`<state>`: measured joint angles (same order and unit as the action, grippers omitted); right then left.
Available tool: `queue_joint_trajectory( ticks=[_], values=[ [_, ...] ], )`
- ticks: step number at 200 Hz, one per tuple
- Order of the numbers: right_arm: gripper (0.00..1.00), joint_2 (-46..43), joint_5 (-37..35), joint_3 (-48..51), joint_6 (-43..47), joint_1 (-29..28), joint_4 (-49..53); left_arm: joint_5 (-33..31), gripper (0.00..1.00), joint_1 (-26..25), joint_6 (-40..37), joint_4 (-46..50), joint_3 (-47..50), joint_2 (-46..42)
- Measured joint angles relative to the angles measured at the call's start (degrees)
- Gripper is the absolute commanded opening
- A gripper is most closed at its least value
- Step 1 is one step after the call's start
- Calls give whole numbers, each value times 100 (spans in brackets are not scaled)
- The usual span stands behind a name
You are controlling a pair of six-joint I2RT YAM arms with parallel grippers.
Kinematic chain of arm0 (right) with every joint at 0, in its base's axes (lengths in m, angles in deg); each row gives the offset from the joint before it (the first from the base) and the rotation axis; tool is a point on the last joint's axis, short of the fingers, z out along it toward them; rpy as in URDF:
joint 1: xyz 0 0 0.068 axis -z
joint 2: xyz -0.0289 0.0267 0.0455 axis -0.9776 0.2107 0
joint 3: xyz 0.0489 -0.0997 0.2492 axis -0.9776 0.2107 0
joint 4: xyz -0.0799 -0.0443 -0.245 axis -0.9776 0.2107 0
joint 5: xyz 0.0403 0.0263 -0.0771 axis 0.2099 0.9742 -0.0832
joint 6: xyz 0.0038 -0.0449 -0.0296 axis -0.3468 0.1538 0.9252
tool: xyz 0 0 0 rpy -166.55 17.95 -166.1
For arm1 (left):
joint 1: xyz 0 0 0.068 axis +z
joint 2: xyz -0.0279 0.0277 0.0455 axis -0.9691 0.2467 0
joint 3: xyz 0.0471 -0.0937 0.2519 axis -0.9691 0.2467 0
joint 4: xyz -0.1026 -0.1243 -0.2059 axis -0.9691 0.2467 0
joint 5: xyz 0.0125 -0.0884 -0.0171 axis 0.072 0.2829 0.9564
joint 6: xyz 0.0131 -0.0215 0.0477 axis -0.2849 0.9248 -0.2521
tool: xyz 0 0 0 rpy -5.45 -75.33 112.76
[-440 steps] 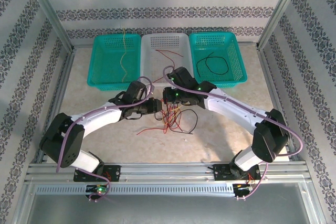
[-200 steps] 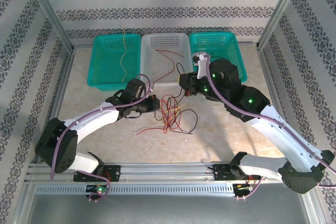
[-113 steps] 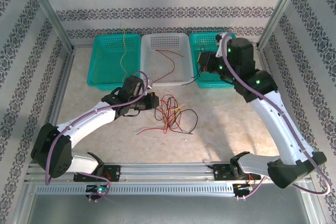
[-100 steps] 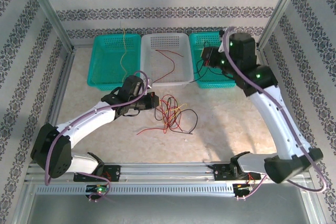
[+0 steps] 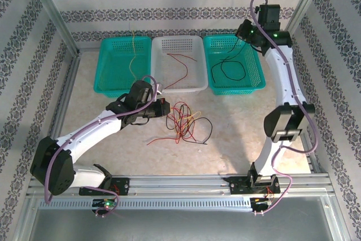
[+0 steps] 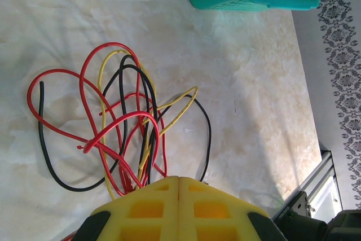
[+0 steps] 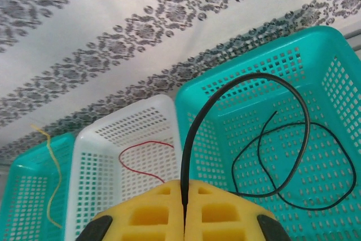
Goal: Untangle the cables
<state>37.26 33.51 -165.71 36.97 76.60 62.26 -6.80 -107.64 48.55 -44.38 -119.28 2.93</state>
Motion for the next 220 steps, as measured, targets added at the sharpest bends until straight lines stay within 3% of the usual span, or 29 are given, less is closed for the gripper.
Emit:
queue_joint_trajectory(
  ticks=[38, 87, 139, 179, 220],
  values=[
    [31, 385, -9, -140, -11, 39, 243, -44, 33, 0, -39, 111, -46, 0],
    [36, -17, 2, 728, -44, 39, 118, -168, 59, 0, -92, 247, -264, 7],
    [41, -1705, 105, 2743, -129, -247, -369, -415, 62, 0, -74, 391, -269, 37],
    [43, -3185, 81, 4610, -197, -1486, -896, -435, 55, 2, 28, 411, -278, 439],
    [43, -3488, -118, 6144, -680, -2719, -1408, -426, 54, 2, 39, 424, -289, 922]
  ],
)
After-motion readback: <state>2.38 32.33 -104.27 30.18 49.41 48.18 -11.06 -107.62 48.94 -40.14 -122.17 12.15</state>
